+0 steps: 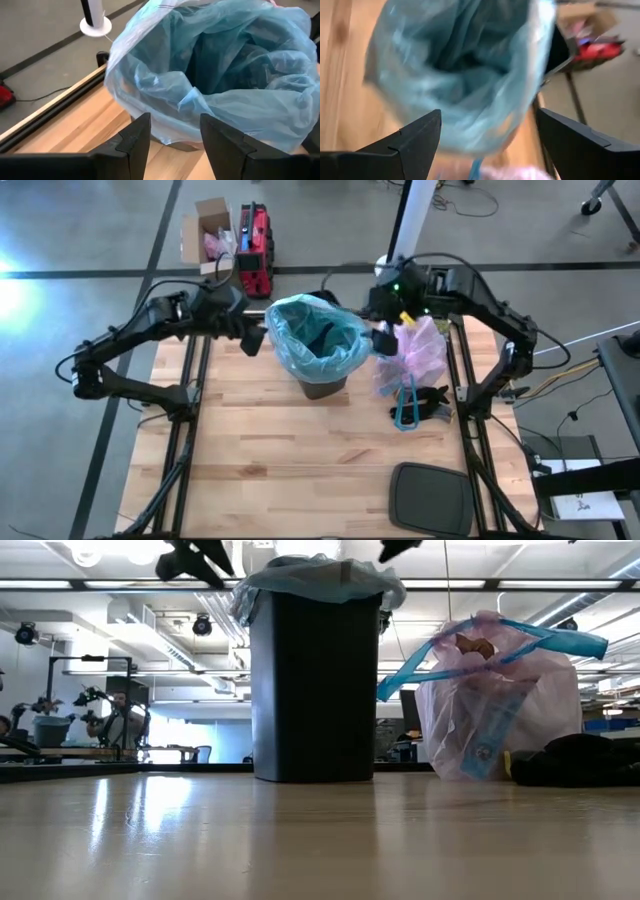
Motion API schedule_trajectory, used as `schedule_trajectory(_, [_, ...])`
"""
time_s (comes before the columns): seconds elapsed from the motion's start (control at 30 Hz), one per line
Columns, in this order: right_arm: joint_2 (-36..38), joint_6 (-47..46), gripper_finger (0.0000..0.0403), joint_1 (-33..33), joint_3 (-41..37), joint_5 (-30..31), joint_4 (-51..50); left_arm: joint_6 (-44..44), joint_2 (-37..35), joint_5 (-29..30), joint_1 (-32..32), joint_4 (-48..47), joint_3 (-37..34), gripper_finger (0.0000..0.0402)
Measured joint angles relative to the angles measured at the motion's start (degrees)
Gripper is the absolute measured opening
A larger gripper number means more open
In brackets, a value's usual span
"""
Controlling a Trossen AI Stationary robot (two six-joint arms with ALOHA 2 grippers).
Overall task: Place trash/remove bag and relplace
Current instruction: Insert the new blue trash bag into the trash bin
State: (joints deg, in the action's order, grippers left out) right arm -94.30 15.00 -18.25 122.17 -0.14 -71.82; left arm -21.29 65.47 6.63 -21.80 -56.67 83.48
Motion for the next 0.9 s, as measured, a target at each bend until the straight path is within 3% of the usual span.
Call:
schedule_trajectory(0.3, [-8.1, 4.3, 0.0292, -2.8, -1.2, 6.3, 17.1, 0.4, 1.0, 0.5, 0.0, 1.7, -0.4, 0.0154])
schedule_trajectory(0.47, [-11.1, 4.0, 0.0284, -4.7, -1.3, 7.1, 17.0, -0.7, 2.1, 0.4, 0.0, 1.6, -0.8, 0.0154])
schedule_trajectory(0.63, [-11.5, -0.9, 0.0276, -7.7, -1.3, 13.4, 20.0, -1.5, 2.8, 0.5, 0.0, 1.8, -0.8, 0.0147])
schedule_trajectory(0.9, [-13.2, -7.8, 0.0256, -12.3, -1.9, 11.0, 21.1, 0.8, 4.3, 5.6, -0.3, 3.9, -0.8, 0.0145])
